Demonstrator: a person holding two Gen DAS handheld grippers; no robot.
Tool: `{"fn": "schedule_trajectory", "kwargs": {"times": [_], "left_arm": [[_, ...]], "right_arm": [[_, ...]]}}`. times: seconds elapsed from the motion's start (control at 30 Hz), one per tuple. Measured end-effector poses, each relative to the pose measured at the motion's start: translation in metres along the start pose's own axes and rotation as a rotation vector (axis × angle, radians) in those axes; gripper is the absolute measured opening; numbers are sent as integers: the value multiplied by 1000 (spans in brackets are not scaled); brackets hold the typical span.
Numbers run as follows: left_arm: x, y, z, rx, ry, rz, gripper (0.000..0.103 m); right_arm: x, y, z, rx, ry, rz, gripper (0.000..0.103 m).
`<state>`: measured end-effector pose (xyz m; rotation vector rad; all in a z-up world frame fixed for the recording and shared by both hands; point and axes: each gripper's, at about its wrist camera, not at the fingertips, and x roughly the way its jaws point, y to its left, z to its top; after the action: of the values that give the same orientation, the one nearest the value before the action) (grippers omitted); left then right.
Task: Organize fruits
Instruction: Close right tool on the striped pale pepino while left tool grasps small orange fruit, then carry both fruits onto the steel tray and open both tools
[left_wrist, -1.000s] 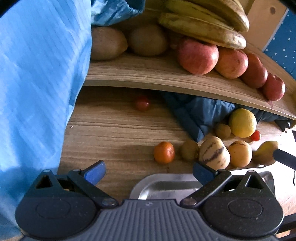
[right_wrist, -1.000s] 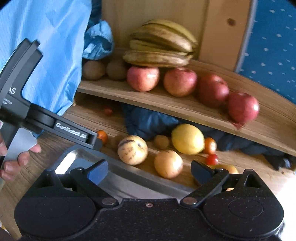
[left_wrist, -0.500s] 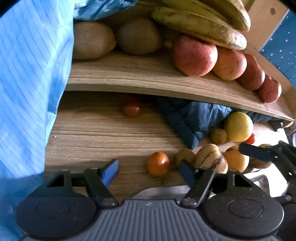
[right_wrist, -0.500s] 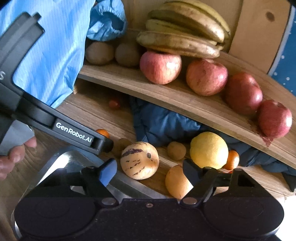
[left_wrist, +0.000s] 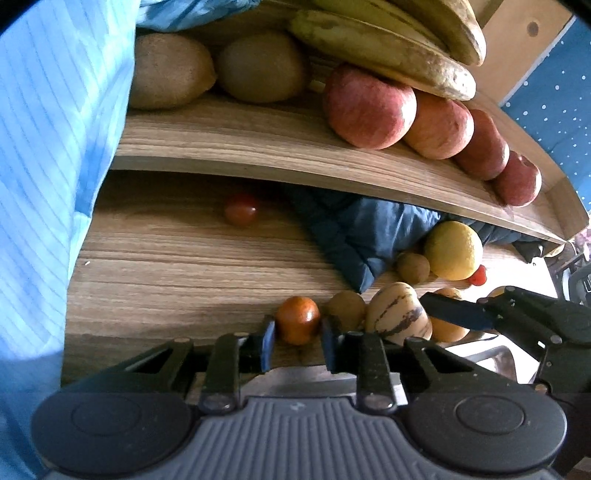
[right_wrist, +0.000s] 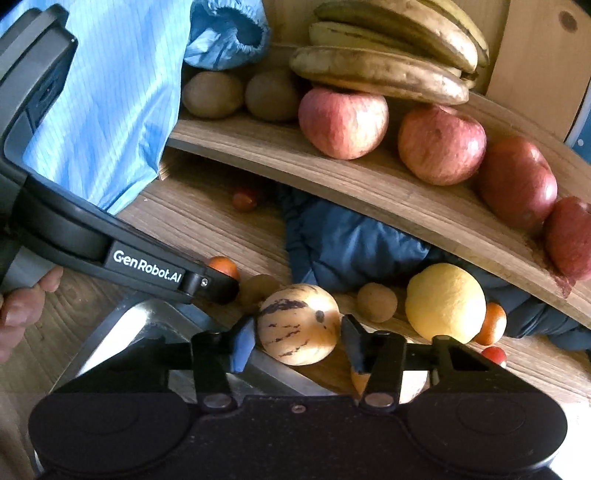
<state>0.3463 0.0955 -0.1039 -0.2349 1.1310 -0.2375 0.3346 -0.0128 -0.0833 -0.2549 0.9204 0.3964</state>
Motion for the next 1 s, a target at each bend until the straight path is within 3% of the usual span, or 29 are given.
{"fn": "schedule_trajectory", "kwargs": {"times": [0.7,1.0], "left_arm": [[-37,-15,-20,39,-58,-20,28],[-49,-24,-43,86,-13,-56,28]], "right_arm": [[-44,8,-18,46,-84,-19,50],[-78,21,-45,30,-70,4,50]]}}
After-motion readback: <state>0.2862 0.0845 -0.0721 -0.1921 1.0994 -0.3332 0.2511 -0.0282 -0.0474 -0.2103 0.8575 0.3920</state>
